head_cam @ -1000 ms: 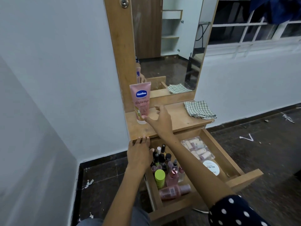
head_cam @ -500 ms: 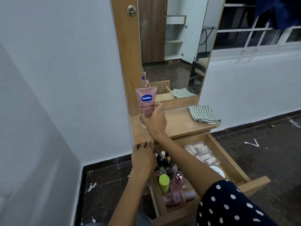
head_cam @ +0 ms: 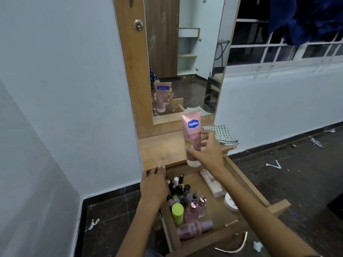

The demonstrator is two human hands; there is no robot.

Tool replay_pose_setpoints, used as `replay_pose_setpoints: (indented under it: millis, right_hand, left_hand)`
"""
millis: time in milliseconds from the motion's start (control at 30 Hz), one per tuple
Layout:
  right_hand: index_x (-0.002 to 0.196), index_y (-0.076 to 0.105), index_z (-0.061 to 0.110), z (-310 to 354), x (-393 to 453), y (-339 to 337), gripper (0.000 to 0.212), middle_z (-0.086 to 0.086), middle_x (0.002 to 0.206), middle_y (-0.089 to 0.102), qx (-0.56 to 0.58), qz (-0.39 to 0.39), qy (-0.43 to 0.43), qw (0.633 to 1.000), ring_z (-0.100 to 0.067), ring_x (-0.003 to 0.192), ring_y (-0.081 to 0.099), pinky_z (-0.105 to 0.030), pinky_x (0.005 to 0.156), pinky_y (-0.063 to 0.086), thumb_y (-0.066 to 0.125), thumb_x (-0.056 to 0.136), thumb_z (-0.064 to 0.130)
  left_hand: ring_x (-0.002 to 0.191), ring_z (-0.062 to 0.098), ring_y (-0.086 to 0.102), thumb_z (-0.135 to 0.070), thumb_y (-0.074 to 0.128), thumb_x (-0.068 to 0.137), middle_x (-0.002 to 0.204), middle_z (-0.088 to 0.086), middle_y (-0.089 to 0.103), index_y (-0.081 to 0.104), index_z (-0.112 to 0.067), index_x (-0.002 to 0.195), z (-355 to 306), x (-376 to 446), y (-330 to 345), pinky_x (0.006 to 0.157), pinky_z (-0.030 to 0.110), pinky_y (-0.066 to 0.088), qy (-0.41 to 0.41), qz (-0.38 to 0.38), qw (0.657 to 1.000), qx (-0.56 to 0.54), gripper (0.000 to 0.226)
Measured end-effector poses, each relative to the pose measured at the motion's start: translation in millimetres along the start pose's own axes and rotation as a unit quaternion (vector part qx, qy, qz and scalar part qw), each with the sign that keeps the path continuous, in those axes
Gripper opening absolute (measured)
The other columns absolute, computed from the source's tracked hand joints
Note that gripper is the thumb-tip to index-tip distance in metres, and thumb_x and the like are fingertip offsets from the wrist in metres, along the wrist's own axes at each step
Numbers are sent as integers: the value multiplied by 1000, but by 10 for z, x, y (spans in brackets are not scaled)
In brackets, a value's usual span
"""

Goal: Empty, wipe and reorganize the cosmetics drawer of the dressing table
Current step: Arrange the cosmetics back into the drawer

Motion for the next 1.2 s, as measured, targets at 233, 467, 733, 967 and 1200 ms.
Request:
replay_pose_setpoints:
  millis: [233, 467, 733, 967, 1200]
  right_hand:
    - [108, 43, 27, -668, -484, -675, 64, 11, 97, 61, -170, 141, 76, 972, -4, 83, 62, -33, 75, 56, 80, 61, 51]
    - [110, 40, 22, -1131, -807, -314, 65, 7, 99, 55, -283, 245, 154, 915, -5, 80, 54, -19, 62, 44, 78, 65, 51]
    - [128, 38, 14, -1344, -888, 89, 78, -3, 114, 59, -323, 234, 163, 902, -20, 105, 57, -27, 78, 43, 75, 69, 50]
    - [129, 47, 17, -1342, -873, 95, 66, -6, 114, 65, -282, 193, 139, 930, -20, 102, 61, -27, 79, 46, 76, 73, 35]
    - [125, 56, 17, -1401, -842, 173, 55, -8, 108, 69, -256, 184, 139, 939, -21, 94, 64, -31, 77, 52, 74, 74, 28]
  left_hand:
    - [145, 18, 13, -34, 30, 102, 158, 2, 15, 15, -15, 151, -15, -7, 12, 115, 40, 11, -3, 8, 1000, -1, 55]
    - [146, 19, 11, -34, 29, 102, 159, 2, 14, 15, -15, 151, -31, -27, 7, 116, 40, 10, -3, 16, 1000, 0, 54]
    - [146, 18, 10, -33, 29, 102, 159, 2, 14, 14, -16, 151, -29, -32, -5, 116, 41, 9, -4, 16, 1000, -3, 54]
    - [146, 19, 10, -34, 29, 102, 158, 2, 15, 15, -15, 151, -23, -25, 9, 116, 41, 9, -4, 8, 1000, 2, 54]
    - [146, 19, 10, -35, 28, 102, 159, 2, 13, 14, -15, 151, -24, -22, 24, 116, 41, 9, -3, 2, 1000, 3, 55]
Point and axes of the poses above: each hand's wrist, its own x-axis towards the middle knuckle, its own y-axis out of the palm, z = x × y, the point moved 10 cm from there along x, towards the middle knuckle
